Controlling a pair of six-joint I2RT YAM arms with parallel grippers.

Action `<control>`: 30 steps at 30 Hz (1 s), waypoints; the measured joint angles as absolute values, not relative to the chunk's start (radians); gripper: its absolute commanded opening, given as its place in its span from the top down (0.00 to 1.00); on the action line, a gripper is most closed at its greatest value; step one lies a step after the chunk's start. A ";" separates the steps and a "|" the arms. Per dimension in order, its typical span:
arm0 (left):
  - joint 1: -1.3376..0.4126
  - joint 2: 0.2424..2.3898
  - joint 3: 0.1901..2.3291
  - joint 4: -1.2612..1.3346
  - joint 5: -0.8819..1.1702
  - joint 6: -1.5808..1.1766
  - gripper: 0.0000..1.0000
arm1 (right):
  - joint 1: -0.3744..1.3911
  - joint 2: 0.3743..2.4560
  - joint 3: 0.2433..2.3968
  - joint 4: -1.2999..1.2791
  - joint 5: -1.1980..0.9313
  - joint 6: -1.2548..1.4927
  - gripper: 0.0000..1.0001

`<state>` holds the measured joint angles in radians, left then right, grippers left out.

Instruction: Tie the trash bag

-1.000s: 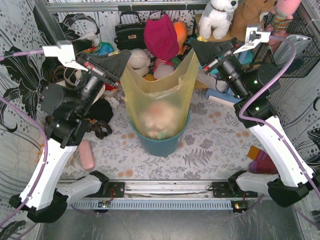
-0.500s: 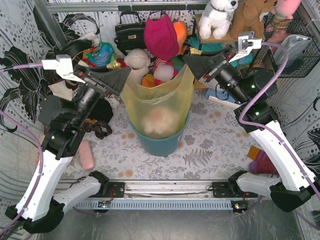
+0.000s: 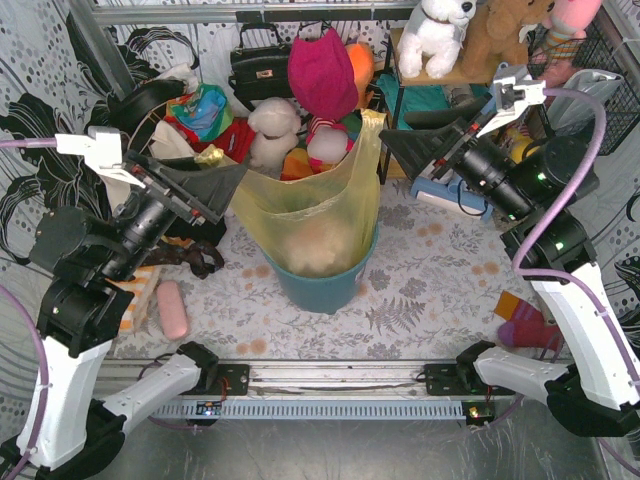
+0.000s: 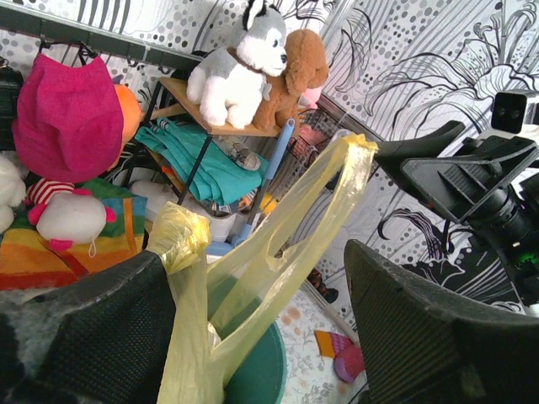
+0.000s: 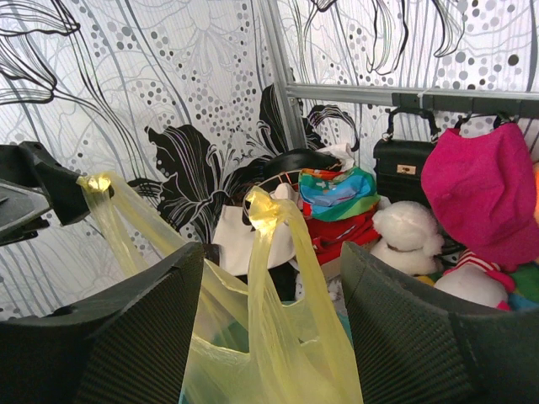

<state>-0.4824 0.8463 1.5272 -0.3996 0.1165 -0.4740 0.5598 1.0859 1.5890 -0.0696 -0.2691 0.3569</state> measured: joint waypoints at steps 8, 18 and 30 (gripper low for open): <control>-0.482 0.831 1.643 -0.563 0.145 -0.485 0.16 | 0.560 1.073 1.662 -0.160 -0.262 0.278 0.33; -0.482 0.899 1.687 -0.744 0.136 -0.466 0.08 | 0.560 1.082 1.668 -0.192 -0.262 0.263 0.33; -0.482 1.050 1.829 -1.005 0.138 -0.388 0.01 | 0.560 1.088 1.668 -0.203 -0.262 0.241 0.32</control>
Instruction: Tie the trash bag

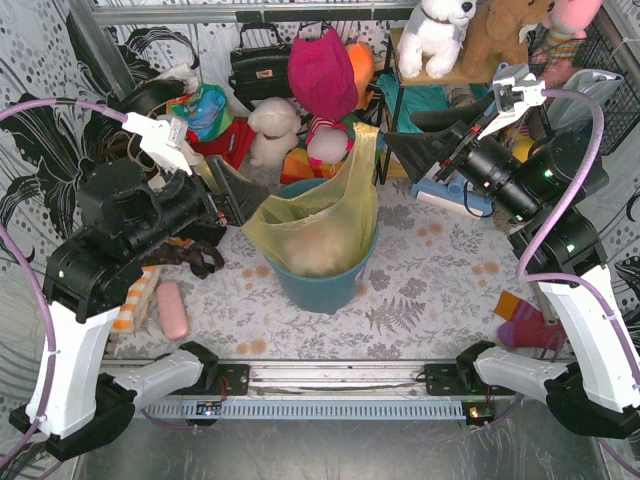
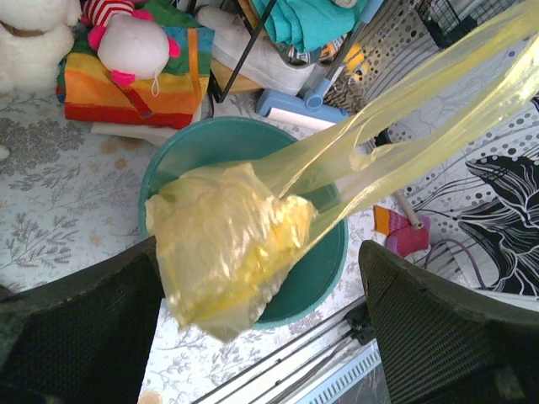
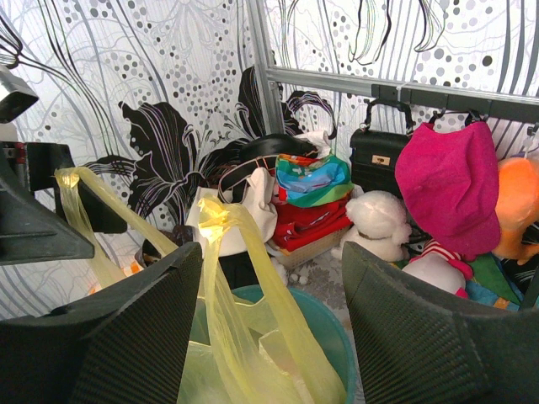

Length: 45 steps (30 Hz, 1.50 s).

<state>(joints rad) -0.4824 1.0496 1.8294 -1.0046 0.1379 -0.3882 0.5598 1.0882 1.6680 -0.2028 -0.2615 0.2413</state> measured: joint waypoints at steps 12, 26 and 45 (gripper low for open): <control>-0.485 1.002 1.856 -1.134 0.199 -0.364 0.04 | 0.560 1.100 1.689 -0.218 -0.262 0.241 0.32; -0.498 0.908 1.604 -0.908 0.539 -0.443 0.05 | 0.560 1.081 1.642 -0.175 -0.277 0.217 0.26; -0.566 0.982 1.480 -0.244 0.561 -0.730 0.12 | 0.560 1.101 1.583 -0.127 -0.324 0.189 0.36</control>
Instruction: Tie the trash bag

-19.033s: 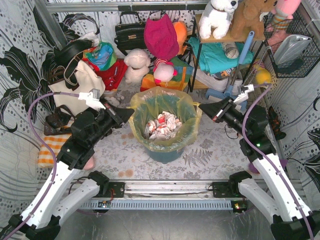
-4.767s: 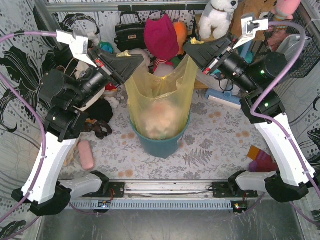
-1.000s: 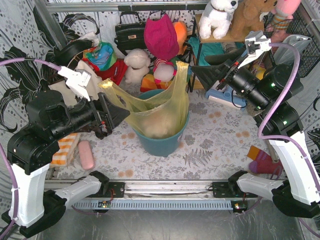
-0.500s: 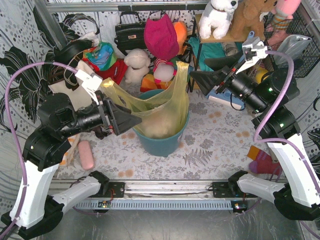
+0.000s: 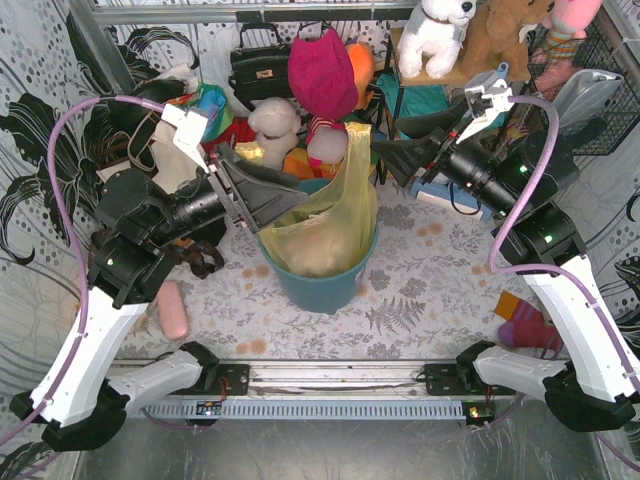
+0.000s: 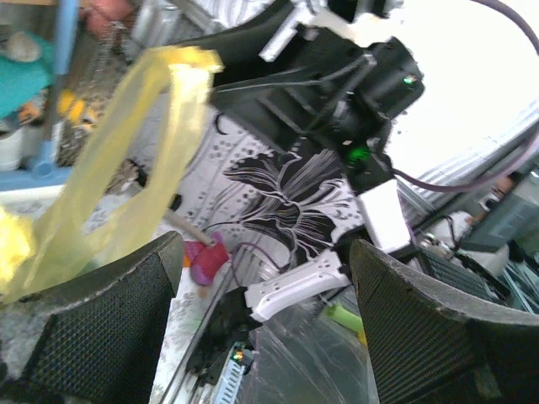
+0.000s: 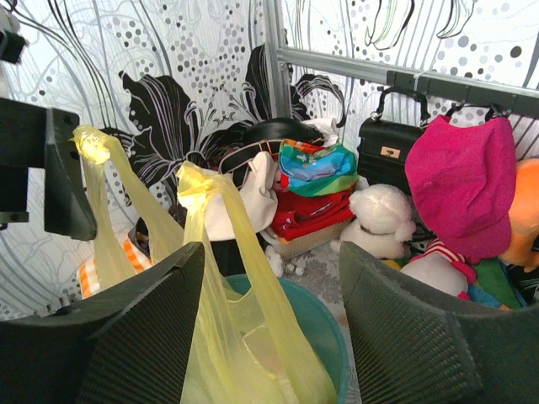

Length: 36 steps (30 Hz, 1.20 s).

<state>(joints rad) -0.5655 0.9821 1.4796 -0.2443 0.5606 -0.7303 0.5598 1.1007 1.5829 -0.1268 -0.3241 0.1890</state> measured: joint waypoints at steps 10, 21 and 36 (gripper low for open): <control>-1.023 1.163 1.681 -0.204 0.406 -0.619 0.12 | 0.560 1.103 1.624 -0.119 -0.398 0.188 0.34; -1.296 1.131 1.579 -0.128 0.028 -0.335 0.13 | 0.560 1.128 1.714 -0.121 -0.468 0.145 0.42; -1.296 1.106 1.235 0.276 -0.218 0.146 0.14 | 0.560 1.244 1.833 -0.197 -0.520 0.053 0.51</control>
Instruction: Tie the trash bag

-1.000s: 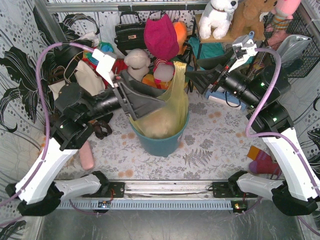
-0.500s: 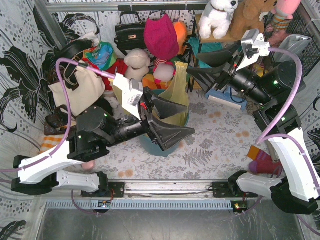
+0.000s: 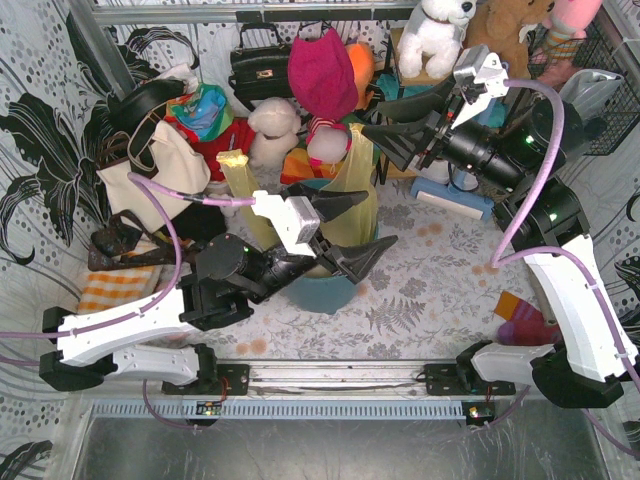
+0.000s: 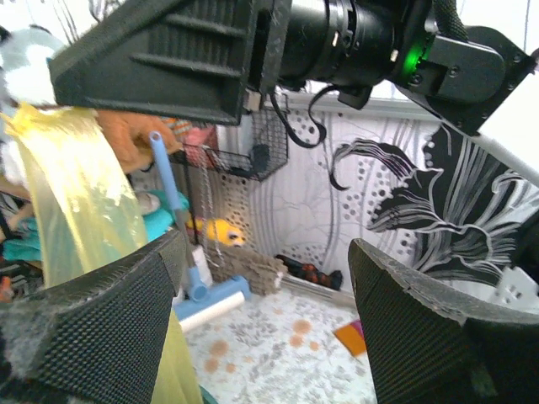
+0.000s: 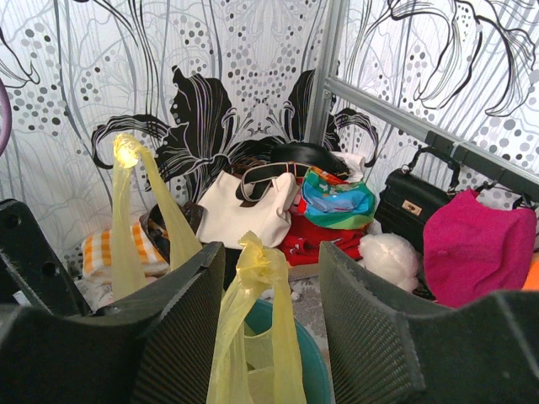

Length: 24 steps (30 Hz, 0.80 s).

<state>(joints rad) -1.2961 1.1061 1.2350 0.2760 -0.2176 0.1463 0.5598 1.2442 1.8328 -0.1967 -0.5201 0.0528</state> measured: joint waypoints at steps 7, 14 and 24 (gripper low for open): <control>-1.296 1.107 1.205 0.412 -0.270 0.273 0.13 | 0.560 1.262 1.852 -0.236 -0.539 0.009 0.54; -1.296 1.108 1.205 0.470 -0.298 0.331 0.15 | 0.560 1.275 1.858 -0.253 -0.539 -0.011 0.54; -1.279 1.111 1.204 0.478 -0.296 0.334 0.18 | 0.560 1.280 1.859 -0.264 -0.540 -0.021 0.67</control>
<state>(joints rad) -1.2785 1.1114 1.2037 0.4782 -0.2962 0.3340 0.5598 1.2797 1.8587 -0.2642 -0.5396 -0.0212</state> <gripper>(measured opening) 0.839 0.363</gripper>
